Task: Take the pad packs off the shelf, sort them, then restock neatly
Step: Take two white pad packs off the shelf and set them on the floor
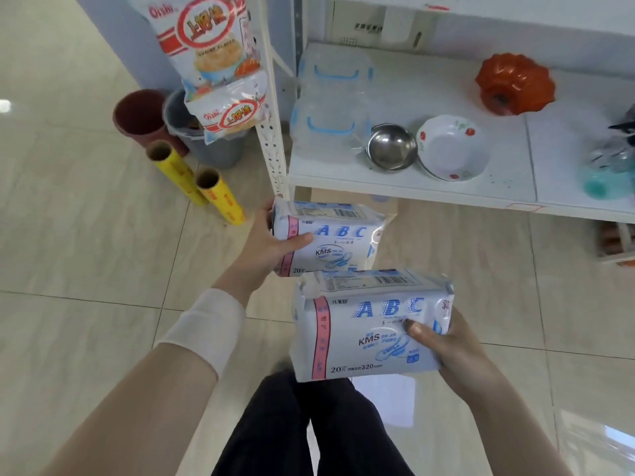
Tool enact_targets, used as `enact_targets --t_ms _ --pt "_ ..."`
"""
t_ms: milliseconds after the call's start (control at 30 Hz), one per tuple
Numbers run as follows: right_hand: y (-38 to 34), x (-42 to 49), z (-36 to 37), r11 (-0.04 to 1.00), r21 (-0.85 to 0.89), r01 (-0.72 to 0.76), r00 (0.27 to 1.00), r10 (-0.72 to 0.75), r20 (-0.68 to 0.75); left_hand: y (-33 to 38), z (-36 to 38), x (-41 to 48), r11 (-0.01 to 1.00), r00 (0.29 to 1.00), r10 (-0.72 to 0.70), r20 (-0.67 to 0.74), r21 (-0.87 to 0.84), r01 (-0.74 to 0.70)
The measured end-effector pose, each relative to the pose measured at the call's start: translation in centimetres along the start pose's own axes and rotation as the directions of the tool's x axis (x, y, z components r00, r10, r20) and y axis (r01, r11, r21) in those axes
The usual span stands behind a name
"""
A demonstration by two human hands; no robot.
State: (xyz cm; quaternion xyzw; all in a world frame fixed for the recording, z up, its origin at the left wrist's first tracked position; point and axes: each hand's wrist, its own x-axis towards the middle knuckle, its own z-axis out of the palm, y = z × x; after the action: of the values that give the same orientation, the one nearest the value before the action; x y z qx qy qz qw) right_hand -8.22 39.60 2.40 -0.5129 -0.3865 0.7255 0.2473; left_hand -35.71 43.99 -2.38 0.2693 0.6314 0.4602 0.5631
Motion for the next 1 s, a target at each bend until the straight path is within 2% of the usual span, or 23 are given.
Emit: enact_targets --t_ms 367,667,1000 --pt "10.3 12.8 -0.4 0.975 0.077 -0.207 0.978 0.206 0.015 -11.2 -3.0 12.3 0.995 0.995 -0.093 0.021 0.024 0.092" --pt "23.3 25.0 -4.1 0.957 0.047 -0.285 0.958 0.286 -0.023 -25.9 -4.4 23.7 0.988 0.989 -0.135 0.058 0.086 0.13" --pt "37.4 39.8 -9.8 0.968 -0.047 -0.248 0.968 0.249 0.021 -43.2 -3.5 36.7 0.986 0.992 -0.058 0.112 0.163 0.039"
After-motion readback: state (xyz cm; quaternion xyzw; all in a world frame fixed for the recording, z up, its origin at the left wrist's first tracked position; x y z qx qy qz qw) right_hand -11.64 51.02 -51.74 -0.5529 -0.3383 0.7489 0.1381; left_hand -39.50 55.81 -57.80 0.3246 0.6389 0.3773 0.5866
